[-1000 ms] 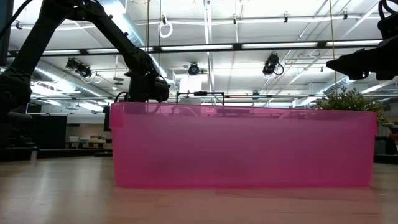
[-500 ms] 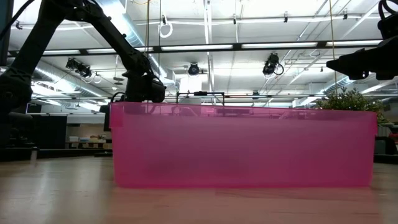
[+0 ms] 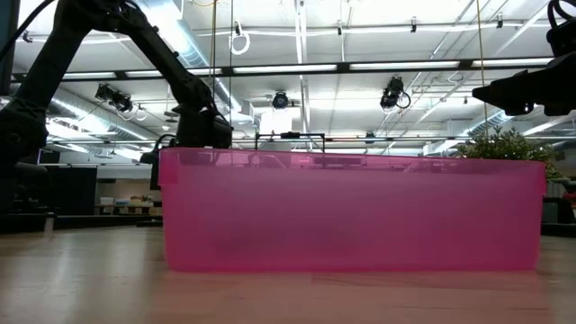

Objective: Sort spring keychains
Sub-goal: Put the black spring keychain into the red bin

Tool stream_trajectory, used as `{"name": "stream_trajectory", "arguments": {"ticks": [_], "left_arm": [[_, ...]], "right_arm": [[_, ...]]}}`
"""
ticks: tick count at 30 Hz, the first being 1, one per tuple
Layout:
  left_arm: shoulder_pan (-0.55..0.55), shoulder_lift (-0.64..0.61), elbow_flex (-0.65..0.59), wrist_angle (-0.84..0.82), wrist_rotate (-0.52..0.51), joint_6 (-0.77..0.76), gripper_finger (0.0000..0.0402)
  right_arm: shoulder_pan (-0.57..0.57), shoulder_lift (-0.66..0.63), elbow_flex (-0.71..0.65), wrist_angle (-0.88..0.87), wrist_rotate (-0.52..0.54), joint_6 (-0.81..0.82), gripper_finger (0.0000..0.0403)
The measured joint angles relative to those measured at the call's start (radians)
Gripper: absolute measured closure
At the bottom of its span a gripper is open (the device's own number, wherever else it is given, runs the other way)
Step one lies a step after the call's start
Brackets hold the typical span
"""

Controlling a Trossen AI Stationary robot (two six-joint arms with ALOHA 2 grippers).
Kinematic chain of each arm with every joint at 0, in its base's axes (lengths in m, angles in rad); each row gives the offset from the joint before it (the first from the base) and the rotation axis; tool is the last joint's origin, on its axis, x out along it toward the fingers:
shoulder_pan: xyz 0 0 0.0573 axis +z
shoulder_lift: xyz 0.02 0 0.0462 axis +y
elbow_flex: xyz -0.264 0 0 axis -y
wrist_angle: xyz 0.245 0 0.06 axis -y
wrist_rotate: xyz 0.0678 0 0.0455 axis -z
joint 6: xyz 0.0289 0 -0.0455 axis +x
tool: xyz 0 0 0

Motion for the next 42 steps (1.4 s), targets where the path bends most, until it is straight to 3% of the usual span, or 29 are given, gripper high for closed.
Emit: {"name": "stream_trajectory", "arguments": {"ticks": [42], "left_arm": [[0.078,0.000,0.000,0.033,-0.016,0.018,0.0143]], "right_arm": [[0.000,0.000,0.000,0.000,0.000,0.000,0.0181]]}}
